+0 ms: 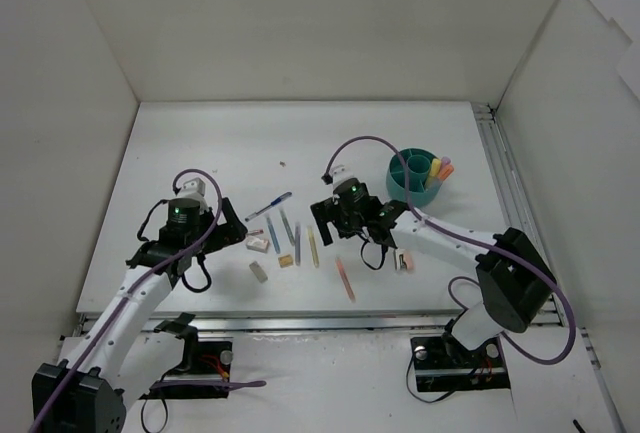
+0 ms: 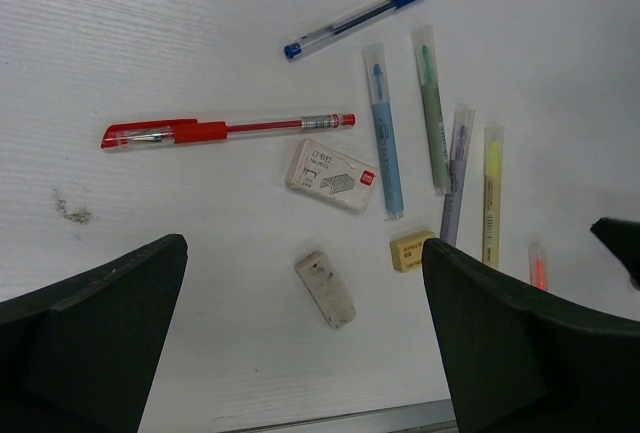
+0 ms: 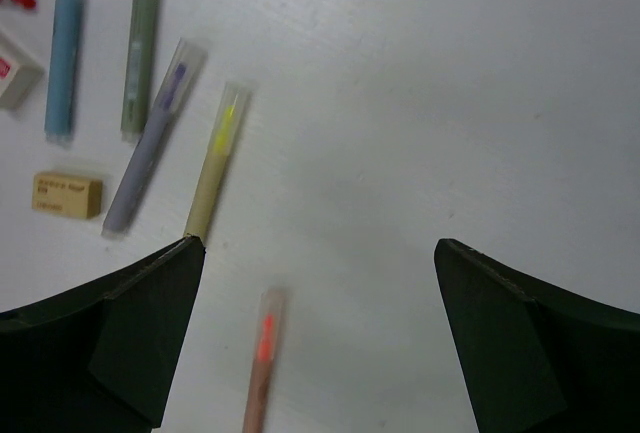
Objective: Sort the stationery into containers
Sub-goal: Pick up the pen from the center of the board.
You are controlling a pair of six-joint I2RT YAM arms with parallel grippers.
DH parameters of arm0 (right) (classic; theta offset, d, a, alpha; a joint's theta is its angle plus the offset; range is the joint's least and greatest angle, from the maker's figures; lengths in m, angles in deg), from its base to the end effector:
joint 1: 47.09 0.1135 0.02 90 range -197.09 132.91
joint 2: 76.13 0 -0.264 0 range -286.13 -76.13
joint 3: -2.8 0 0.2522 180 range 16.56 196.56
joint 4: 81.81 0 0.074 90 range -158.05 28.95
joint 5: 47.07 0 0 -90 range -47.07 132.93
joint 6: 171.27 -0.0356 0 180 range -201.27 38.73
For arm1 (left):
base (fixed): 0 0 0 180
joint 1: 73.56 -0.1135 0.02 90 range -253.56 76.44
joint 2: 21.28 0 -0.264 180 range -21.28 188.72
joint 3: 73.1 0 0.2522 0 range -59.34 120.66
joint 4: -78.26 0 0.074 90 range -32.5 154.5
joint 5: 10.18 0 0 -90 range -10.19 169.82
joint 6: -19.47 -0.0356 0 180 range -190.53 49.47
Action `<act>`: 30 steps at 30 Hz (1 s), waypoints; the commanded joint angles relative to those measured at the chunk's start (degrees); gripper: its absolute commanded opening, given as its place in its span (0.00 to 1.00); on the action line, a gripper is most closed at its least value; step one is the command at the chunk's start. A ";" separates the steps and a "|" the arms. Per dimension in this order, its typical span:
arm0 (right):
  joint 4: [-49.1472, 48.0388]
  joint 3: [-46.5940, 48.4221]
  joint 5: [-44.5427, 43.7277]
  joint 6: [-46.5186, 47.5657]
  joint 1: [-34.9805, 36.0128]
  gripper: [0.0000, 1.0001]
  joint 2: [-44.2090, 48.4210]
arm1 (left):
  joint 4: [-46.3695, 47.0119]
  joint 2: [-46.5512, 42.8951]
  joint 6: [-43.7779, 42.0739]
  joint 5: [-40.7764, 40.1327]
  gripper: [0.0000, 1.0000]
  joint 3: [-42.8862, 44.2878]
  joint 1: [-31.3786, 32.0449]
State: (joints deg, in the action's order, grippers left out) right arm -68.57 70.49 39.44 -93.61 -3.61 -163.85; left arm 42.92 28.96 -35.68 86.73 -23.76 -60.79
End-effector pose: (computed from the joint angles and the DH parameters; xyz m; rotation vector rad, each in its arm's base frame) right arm 0.2468 0.2310 0.2308 -0.5537 2.1215 0.4950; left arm 0.1858 -0.0465 0.2478 -0.3652 2.2330 -0.5877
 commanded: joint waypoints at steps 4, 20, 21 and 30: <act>8.25 -2.42 2.87 -6.11 4.76 0.94 1.42 | 5.58 1.71 -1.80 3.89 1.00 1.70 -0.38; 8.51 -2.08 -4.50 -11.65 8.72 0.17 -6.77 | 3.13 -0.23 -4.79 3.72 1.00 3.01 -0.38; 8.51 -2.42 -4.95 -12.18 8.81 0.12 -6.24 | 2.87 -0.40 -4.97 3.63 1.00 3.45 -0.38; 3.70 -1.28 -20.50 -8.24 6.01 0.00 5.62 | 5.85 0.12 -6.20 5.30 1.00 4.33 -0.38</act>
State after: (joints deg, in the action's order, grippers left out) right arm -60.63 67.76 28.49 -104.26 4.52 -165.58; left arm 45.04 29.02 -40.53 90.78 -23.22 -60.83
